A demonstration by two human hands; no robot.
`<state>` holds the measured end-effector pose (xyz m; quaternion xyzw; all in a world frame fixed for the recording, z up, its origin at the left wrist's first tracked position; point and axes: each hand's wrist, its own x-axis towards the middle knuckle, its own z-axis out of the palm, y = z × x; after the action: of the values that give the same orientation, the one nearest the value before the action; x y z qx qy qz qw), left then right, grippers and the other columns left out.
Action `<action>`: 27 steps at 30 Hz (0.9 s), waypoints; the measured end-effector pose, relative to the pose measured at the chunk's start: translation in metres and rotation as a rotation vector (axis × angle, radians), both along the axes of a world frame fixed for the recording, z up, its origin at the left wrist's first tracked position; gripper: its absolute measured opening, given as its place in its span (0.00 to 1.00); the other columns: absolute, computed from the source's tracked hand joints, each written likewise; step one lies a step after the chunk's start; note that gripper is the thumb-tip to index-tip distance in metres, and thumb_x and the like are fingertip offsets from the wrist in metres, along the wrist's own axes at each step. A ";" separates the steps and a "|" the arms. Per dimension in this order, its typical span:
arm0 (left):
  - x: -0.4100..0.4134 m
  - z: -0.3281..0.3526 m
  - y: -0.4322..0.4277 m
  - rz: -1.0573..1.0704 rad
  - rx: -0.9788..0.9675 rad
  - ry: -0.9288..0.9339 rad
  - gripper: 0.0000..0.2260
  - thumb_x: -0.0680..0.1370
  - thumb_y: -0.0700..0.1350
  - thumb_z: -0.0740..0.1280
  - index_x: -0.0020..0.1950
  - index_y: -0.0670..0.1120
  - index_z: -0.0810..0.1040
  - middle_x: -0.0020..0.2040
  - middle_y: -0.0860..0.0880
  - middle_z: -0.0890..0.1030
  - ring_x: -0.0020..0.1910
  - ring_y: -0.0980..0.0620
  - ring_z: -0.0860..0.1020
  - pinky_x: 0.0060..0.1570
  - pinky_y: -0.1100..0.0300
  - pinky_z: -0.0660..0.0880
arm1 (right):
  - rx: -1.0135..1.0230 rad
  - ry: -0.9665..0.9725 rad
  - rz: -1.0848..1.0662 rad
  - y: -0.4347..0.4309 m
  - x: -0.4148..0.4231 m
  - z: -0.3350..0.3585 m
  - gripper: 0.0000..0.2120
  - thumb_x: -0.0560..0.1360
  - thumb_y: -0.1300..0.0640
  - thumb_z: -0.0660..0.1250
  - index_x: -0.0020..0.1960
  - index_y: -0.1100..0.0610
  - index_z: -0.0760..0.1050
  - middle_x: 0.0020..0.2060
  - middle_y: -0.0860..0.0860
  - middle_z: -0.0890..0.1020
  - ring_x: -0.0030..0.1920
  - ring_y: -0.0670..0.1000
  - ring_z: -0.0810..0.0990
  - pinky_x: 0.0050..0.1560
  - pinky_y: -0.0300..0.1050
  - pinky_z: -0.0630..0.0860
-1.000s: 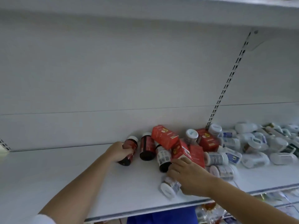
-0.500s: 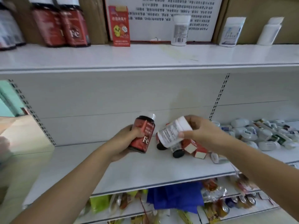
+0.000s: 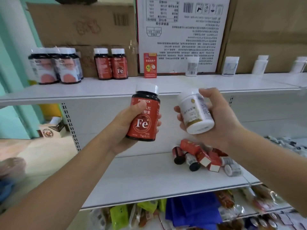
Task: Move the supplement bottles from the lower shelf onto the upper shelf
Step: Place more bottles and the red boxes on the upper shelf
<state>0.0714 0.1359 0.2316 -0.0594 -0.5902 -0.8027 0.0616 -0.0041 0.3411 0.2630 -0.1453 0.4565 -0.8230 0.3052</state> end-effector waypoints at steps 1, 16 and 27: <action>0.001 0.007 -0.001 0.036 -0.034 0.020 0.24 0.65 0.54 0.76 0.56 0.43 0.78 0.47 0.44 0.84 0.43 0.50 0.83 0.42 0.55 0.82 | 0.007 0.059 0.009 -0.006 0.001 0.006 0.21 0.67 0.49 0.69 0.55 0.60 0.76 0.43 0.58 0.81 0.38 0.53 0.80 0.46 0.46 0.76; -0.065 0.117 -0.103 0.512 -0.515 0.212 0.14 0.71 0.51 0.70 0.54 0.48 0.77 0.41 0.50 0.85 0.40 0.52 0.84 0.39 0.56 0.81 | 0.250 0.749 0.108 -0.091 -0.116 0.076 0.14 0.73 0.57 0.72 0.58 0.57 0.77 0.49 0.54 0.84 0.53 0.55 0.82 0.58 0.54 0.78; -0.115 0.111 -0.195 0.739 -0.670 0.017 0.15 0.72 0.49 0.74 0.57 0.56 0.80 0.53 0.52 0.85 0.56 0.49 0.82 0.57 0.52 0.78 | 0.396 0.923 0.259 -0.185 -0.200 0.085 0.23 0.66 0.50 0.78 0.58 0.51 0.77 0.53 0.52 0.84 0.57 0.52 0.82 0.62 0.53 0.76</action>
<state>-0.0440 -0.0589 0.3427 0.1306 -0.7967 -0.4929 0.3245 -0.2045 0.1559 0.3480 -0.4881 0.6687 -0.5265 0.1932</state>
